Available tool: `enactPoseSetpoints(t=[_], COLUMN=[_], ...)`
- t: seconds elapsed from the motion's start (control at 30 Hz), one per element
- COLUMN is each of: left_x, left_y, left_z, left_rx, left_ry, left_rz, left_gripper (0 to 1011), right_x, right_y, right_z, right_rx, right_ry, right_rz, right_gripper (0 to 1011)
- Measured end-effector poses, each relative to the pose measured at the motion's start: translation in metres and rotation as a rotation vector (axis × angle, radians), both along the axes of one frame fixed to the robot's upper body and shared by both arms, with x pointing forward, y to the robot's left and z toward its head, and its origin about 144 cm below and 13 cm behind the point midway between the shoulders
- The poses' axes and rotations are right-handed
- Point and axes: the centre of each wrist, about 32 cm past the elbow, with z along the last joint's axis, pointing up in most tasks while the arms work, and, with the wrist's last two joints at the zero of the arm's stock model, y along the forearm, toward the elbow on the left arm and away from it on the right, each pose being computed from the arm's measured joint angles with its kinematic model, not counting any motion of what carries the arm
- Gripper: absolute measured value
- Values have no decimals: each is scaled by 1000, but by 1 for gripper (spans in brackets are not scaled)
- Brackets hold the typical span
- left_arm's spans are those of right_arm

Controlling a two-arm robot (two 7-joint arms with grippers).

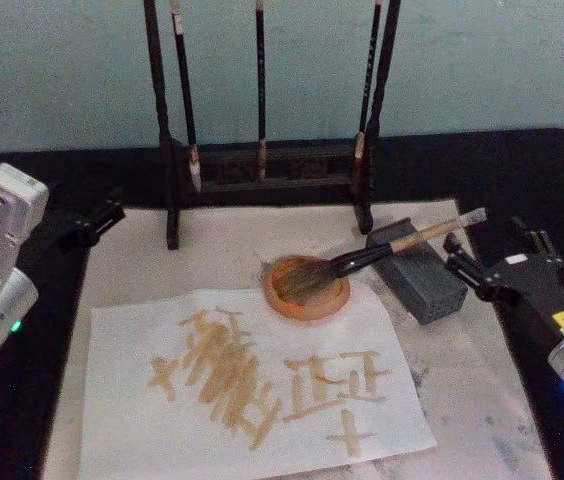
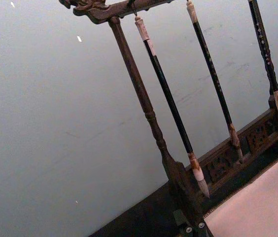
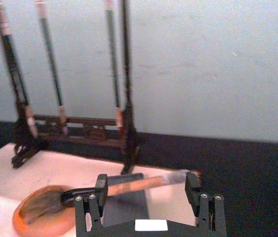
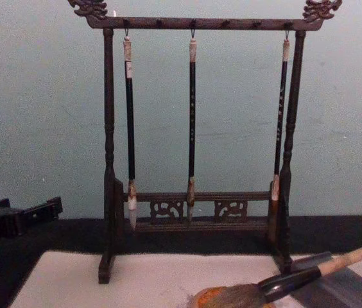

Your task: Pick up the brush from the inkstone, write on the paper, then place the brush back to its original position.

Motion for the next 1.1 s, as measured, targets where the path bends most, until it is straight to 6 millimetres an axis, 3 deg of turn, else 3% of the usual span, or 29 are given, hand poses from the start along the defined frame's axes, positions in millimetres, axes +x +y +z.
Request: enactPoseSetpoints(t=[0.5, 1.1], left_x=[0, 0], left_y=[0, 0], left_z=[0, 0], left_rx=[0, 0], left_ry=[0, 0], left_rz=[0, 0], left_gripper=[1002, 1000], right_x=[-14, -14], right_y=[24, 28], right_z=[-4, -7], right_rx=[-238, -254], right_ry=[-139, -128], right_rz=[146, 176], right_gripper=[1008, 1008])
